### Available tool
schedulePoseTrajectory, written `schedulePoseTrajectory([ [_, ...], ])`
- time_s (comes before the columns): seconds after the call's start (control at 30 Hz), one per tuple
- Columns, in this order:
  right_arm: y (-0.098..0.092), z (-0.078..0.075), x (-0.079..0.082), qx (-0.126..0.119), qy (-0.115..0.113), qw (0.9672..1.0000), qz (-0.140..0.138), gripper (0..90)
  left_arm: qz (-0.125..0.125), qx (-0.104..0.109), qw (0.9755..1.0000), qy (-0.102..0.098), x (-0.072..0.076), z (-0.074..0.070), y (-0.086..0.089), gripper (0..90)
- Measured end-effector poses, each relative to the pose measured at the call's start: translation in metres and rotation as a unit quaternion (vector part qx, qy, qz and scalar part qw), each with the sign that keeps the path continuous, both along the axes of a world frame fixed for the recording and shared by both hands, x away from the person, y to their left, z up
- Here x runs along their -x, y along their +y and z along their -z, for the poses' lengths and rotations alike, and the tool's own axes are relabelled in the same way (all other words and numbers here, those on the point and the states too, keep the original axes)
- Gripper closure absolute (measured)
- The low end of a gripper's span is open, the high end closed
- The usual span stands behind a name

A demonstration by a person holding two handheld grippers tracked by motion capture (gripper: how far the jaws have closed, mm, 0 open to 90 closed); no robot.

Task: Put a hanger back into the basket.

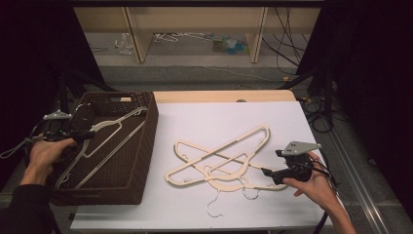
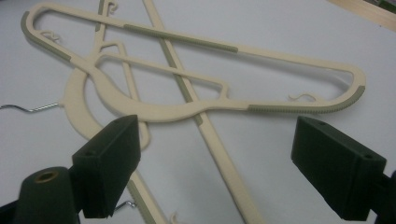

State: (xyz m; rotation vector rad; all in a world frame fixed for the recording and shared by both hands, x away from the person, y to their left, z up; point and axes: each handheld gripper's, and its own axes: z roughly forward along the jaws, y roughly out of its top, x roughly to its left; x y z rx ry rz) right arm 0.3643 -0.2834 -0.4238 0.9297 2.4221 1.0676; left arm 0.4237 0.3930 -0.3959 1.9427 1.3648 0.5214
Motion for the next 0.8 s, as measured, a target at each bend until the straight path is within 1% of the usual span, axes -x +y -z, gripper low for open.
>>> schedulePoseTrajectory([
  [0.03, 0.000, 0.000, 0.000, 0.002, 0.000, 1.0000, -0.004, 16.6, -0.014, -0.015, 0.9998, -0.003, 0.001, 0.002, 0.003, 73.9],
  [0.07, 0.000, 0.001, -0.001, 0.003, -0.003, 1.0000, -0.005, 16.6, -0.014, -0.015, 0.9998, -0.003, 0.001, 0.002, 0.003, 75.7],
  [0.1, 0.000, 0.001, 0.000, 0.003, -0.002, 1.0000, -0.006, 16.5, -0.018, -0.003, 0.9998, -0.003, 0.002, 0.003, 0.004, 75.1],
  [0.13, 0.001, 0.001, 0.000, 0.001, -0.002, 1.0000, -0.005, 16.6, -0.020, -0.007, 0.9998, 0.000, 0.002, 0.003, 0.004, 74.3],
  [0.17, 0.001, 0.001, 0.000, 0.001, -0.002, 1.0000, -0.005, 16.6, -0.020, -0.007, 0.9998, 0.000, 0.002, 0.003, 0.004, 71.0],
  [0.2, 0.001, 0.001, 0.000, 0.000, 0.000, 1.0000, -0.005, 16.6, -0.015, -0.029, 0.9994, 0.010, 0.003, 0.000, 0.007, 71.0],
  [0.23, 0.001, 0.001, -0.001, 0.000, -0.001, 1.0000, -0.005, 16.6, -0.028, -0.030, 0.9991, 0.010, 0.004, -0.001, 0.007, 61.8],
  [0.27, 0.001, 0.001, -0.001, 0.000, -0.001, 1.0000, -0.005, 16.6, -0.036, -0.035, 0.9987, 0.005, 0.005, -0.002, 0.006, 61.8],
  [0.3, 0.000, 0.001, -0.001, 0.002, -0.004, 1.0000, -0.007, 16.6, -0.037, -0.039, 0.9985, 0.001, 0.008, -0.005, 0.005, 63.4],
  [0.33, 0.001, 0.000, 0.000, -0.002, 0.001, 1.0000, -0.005, 16.5, -0.039, -0.033, 0.9987, -0.005, 0.010, -0.009, 0.004, 62.3],
  [0.37, 0.001, 0.000, 0.000, -0.002, 0.001, 1.0000, -0.005, 16.5, -0.044, -0.028, 0.9985, -0.016, 0.012, -0.012, 0.001, 62.3],
  [0.4, 0.001, 0.000, 0.000, -0.003, -0.001, 1.0000, -0.006, 16.5, -0.049, -0.021, 0.9982, -0.028, 0.018, -0.018, -0.009, 52.6],
  [0.43, 0.001, 0.000, 0.000, -0.003, -0.001, 1.0000, -0.006, 16.5, -0.049, -0.021, 0.9982, -0.028, 0.018, -0.018, -0.009, 48.0],
  [0.47, 0.001, 0.000, 0.000, -0.006, -0.003, 0.9999, -0.008, 16.5, -0.052, -0.009, 0.9977, -0.044, 0.023, -0.022, -0.018, 46.9],
  [0.5, 0.001, 0.000, 0.000, -0.006, -0.003, 0.9999, -0.008, 16.5, -0.048, 0.000, 0.9973, -0.056, 0.026, -0.024, -0.024, 46.9],
  [0.53, 0.001, 0.000, 0.000, -0.006, -0.003, 0.9999, -0.008, 16.5, -0.030, 0.023, 0.9961, -0.079, 0.039, -0.034, -0.043, 43.0],
  [0.57, 0.001, 0.001, 0.000, -0.008, -0.004, 0.9999, -0.009, 16.5, -0.030, 0.023, 0.9961, -0.079, 0.039, -0.034, -0.043, 39.3],
  [0.6, 0.001, 0.001, 0.000, -0.008, -0.004, 0.9999, -0.009, 16.5, -0.025, 0.032, 0.9953, -0.088, 0.044, -0.037, -0.050, 36.8],
  [0.63, 0.001, 0.001, 0.000, -0.008, -0.005, 0.9999, -0.012, 16.5, -0.001, 0.054, 0.9931, -0.104, 0.058, -0.042, -0.073, 34.6],
  [0.67, 0.001, 0.001, 0.000, -0.008, -0.003, 0.9999, -0.010, 16.5, 0.013, 0.059, 0.9921, -0.109, 0.066, -0.044, -0.085, 31.5],
  [0.7, 0.001, 0.001, 0.000, -0.008, -0.003, 0.9999, -0.010, 16.5, 0.013, 0.059, 0.9921, -0.109, 0.066, -0.044, -0.085, 28.9],
  [0.73, 0.001, 0.001, 0.001, -0.009, -0.003, 0.9999, -0.011, 16.4, 0.031, 0.066, 0.9906, -0.116, 0.076, -0.045, -0.101, 28.9],
  [0.77, 0.001, 0.001, 0.000, -0.011, -0.003, 0.9999, -0.012, 16.4, 0.049, 0.068, 0.9898, -0.115, 0.083, -0.045, -0.115, 26.6],
  [0.8, 0.001, 0.001, 0.000, -0.011, -0.006, 0.9998, -0.014, 16.4, 0.085, 0.055, 0.9868, -0.127, 0.098, -0.044, -0.140, 25.0],
])
